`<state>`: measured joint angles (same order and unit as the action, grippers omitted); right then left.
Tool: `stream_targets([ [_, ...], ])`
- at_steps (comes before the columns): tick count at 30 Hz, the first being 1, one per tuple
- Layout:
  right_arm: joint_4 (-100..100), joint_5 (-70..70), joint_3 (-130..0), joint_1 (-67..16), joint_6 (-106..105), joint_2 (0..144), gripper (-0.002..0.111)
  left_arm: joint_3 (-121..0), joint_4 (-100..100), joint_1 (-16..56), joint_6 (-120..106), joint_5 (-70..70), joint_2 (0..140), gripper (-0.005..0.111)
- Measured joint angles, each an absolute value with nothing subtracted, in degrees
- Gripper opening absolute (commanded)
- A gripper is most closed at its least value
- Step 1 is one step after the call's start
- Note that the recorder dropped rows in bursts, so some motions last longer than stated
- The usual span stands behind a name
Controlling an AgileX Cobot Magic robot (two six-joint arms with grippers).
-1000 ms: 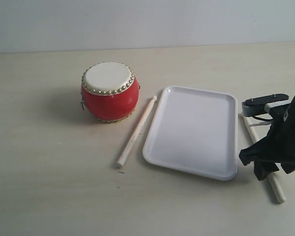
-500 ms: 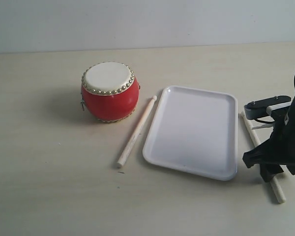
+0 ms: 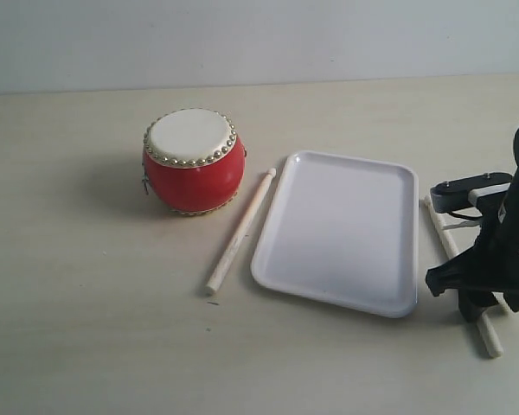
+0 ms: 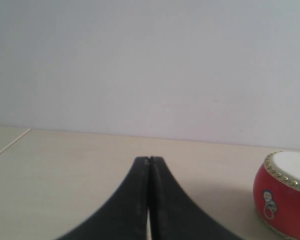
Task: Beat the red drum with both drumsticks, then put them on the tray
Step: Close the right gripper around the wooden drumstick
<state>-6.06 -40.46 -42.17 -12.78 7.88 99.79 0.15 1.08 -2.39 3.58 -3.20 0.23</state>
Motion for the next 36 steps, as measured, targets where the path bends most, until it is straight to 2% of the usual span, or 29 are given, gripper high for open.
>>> stream_targets([
  [25,-6.06,-38.89,-42.17,-12.78,8.15,99.96,0.049,0.15,1.08,-2.39,3.58,-3.2,0.23,0.0],
  [31,-5.45,-38.88,-42.17,-12.78,8.15,99.96,0.042,0.15,1.08,-2.39,3.58,-3.2,0.23,0.0],
  [36,-5.07,-38.88,-42.17,-12.78,8.26,99.96,0.031,0.15,1.08,-2.39,3.58,-3.2,0.23,0.0],
])
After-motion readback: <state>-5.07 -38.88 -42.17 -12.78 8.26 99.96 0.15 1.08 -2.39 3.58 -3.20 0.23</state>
